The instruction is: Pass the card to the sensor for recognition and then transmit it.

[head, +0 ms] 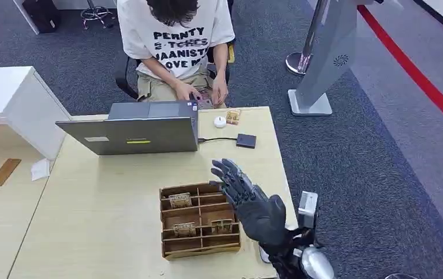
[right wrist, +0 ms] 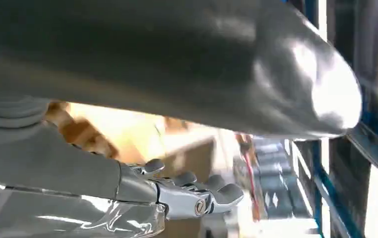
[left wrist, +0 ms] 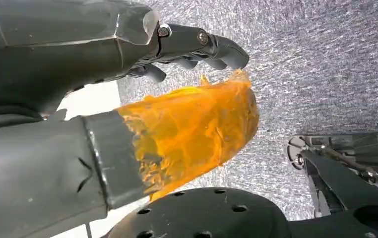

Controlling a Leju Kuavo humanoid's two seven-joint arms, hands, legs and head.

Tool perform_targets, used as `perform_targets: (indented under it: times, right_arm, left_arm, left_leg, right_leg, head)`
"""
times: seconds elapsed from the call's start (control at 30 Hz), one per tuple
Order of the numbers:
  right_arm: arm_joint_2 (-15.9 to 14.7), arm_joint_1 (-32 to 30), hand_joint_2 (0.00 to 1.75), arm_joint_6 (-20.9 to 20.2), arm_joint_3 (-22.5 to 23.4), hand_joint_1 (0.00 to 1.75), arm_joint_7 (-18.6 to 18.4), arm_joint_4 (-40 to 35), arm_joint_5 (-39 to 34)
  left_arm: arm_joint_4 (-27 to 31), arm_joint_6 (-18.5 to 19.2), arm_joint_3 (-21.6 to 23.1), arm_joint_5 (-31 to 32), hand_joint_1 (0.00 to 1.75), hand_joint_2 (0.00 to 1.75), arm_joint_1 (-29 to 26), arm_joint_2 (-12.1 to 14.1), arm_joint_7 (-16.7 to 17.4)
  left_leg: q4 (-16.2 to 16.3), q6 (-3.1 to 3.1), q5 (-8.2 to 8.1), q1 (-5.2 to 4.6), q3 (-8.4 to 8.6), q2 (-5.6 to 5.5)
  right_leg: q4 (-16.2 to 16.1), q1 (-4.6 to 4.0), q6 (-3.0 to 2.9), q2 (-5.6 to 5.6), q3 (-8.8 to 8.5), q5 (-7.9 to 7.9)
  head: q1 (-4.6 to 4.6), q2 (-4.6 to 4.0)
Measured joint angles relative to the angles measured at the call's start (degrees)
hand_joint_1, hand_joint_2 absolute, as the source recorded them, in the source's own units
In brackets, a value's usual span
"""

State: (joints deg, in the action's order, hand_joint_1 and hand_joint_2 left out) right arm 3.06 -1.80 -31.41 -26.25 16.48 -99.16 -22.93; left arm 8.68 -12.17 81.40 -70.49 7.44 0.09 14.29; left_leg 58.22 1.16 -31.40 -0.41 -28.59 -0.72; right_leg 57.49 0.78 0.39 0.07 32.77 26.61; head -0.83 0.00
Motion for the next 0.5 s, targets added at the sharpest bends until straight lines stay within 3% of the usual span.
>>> perform_targets:
  times: [0.17, 0.5]
  right_arm:
    - [-1.0, -1.2, 0.0, -4.8, -1.5, 0.0, 1.2, 0.0, 1.8]
    - [-2.2, -1.7, 0.0, -6.3, -3.9, 0.0, 2.8, 0.1, 3.2]
  left_arm:
    - [-0.2, 0.0, 0.0, -0.3, 0.0, 0.0, 0.0, 0.2, 0.0]
    - [-0.2, -0.4, 0.0, -0.7, 0.0, 0.0, 0.0, 0.4, -0.2]
  left_leg:
    - [0.0, 0.0, 0.0, 0.0, 0.01, 0.08]
    - [0.0, 0.0, 0.0, 0.0, 0.01, 0.08]
  right_leg:
    - [0.0, 0.0, 0.0, 0.1, 0.03, 0.0]
    - [0.0, 0.0, -0.01, 0.1, 0.02, 0.0]
  head:
    - [-0.02, 0.0]
    - [-0.02, 0.0]
